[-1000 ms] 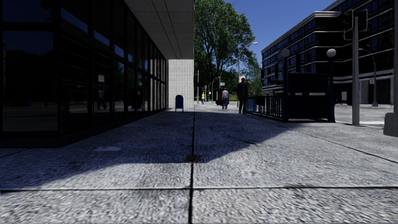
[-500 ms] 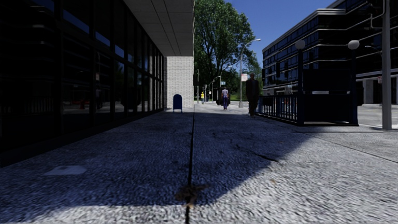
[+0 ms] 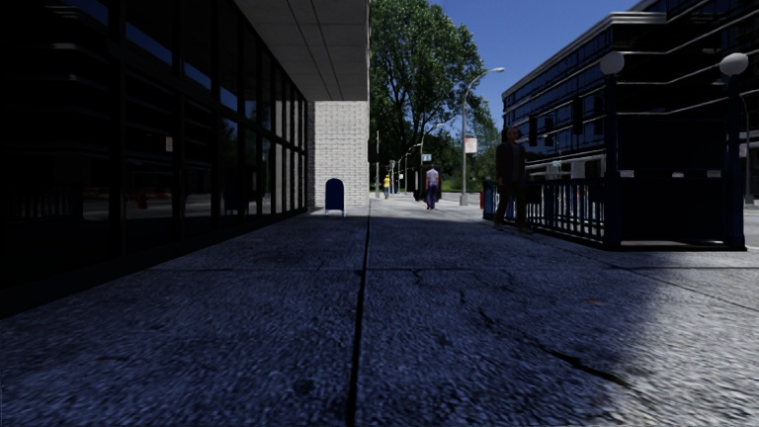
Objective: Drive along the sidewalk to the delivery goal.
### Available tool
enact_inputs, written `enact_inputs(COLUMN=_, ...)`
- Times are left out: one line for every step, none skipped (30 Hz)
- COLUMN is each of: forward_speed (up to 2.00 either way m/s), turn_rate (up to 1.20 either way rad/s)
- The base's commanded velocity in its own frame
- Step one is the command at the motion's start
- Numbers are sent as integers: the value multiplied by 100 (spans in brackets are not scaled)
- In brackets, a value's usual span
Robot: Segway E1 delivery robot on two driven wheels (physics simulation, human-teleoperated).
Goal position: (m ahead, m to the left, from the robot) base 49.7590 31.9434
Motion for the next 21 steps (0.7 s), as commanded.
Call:
enact_inputs(forward_speed=200, turn_rate=0)
enact_inputs(forward_speed=200, turn_rate=0)
enact_inputs(forward_speed=200, turn_rate=0)
enact_inputs(forward_speed=200, turn_rate=0)
enact_inputs(forward_speed=200, turn_rate=0)
enact_inputs(forward_speed=200, turn_rate=0)
enact_inputs(forward_speed=200, turn_rate=0)
enact_inputs(forward_speed=200, turn_rate=0)
enact_inputs(forward_speed=200, turn_rate=0)
enact_inputs(forward_speed=200, turn_rate=0)
enact_inputs(forward_speed=200, turn_rate=0)
enact_inputs(forward_speed=200, turn_rate=0)
enact_inputs(forward_speed=200, turn_rate=0)
enact_inputs(forward_speed=200, turn_rate=0)
enact_inputs(forward_speed=200, turn_rate=0)
enact_inputs(forward_speed=200, turn_rate=0)
enact_inputs(forward_speed=200, turn_rate=0)
enact_inputs(forward_speed=200, turn_rate=0)
enact_inputs(forward_speed=200, turn_rate=0)
enact_inputs(forward_speed=200, turn_rate=0)
enact_inputs(forward_speed=200, turn_rate=0)
